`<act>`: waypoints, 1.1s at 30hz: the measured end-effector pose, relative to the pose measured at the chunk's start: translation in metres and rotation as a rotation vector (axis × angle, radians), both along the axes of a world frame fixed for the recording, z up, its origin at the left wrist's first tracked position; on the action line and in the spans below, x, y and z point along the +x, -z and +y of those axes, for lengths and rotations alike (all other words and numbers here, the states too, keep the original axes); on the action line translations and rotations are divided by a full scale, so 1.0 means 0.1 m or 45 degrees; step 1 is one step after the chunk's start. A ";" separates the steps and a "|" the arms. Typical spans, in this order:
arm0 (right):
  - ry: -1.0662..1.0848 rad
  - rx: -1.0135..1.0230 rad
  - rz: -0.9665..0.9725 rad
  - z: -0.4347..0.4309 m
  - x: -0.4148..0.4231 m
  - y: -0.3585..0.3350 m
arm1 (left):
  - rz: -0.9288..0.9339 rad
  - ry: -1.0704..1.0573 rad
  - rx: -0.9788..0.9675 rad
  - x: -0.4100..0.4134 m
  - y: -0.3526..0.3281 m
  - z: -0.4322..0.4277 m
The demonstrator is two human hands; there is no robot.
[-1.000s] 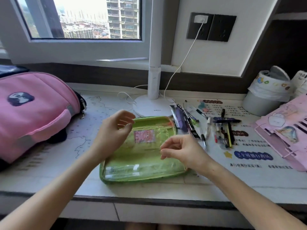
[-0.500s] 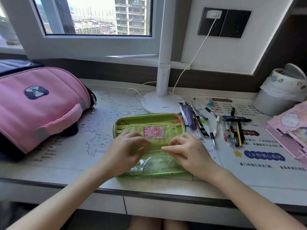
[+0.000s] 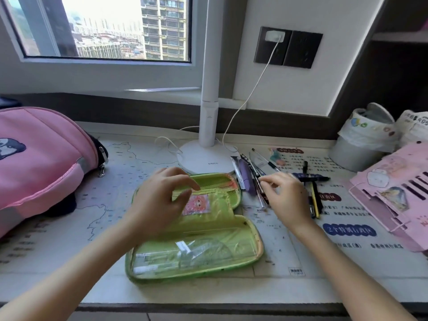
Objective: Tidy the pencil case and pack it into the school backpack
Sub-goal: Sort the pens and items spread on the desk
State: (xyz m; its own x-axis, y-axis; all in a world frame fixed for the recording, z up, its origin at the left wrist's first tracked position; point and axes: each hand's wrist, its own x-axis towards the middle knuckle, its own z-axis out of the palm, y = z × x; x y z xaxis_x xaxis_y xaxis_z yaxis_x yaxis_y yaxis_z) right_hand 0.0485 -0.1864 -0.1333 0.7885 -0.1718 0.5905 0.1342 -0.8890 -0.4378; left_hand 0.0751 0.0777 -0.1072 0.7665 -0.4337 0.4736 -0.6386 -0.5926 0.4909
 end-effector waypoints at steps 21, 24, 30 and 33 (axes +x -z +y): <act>-0.223 -0.580 1.475 -0.79 2.14 -0.44 | -0.061 0.082 -0.012 1.09 -0.10 -0.81; -0.235 -0.490 1.491 -0.91 2.12 -0.41 | -0.004 0.149 0.144 1.14 0.02 -0.93; -0.171 -0.498 1.444 -1.05 2.04 -0.32 | 0.100 0.194 0.287 1.14 0.25 -1.05; -0.086 -0.440 1.319 -1.07 1.97 -0.29 | 0.155 0.195 0.286 1.13 0.31 -1.03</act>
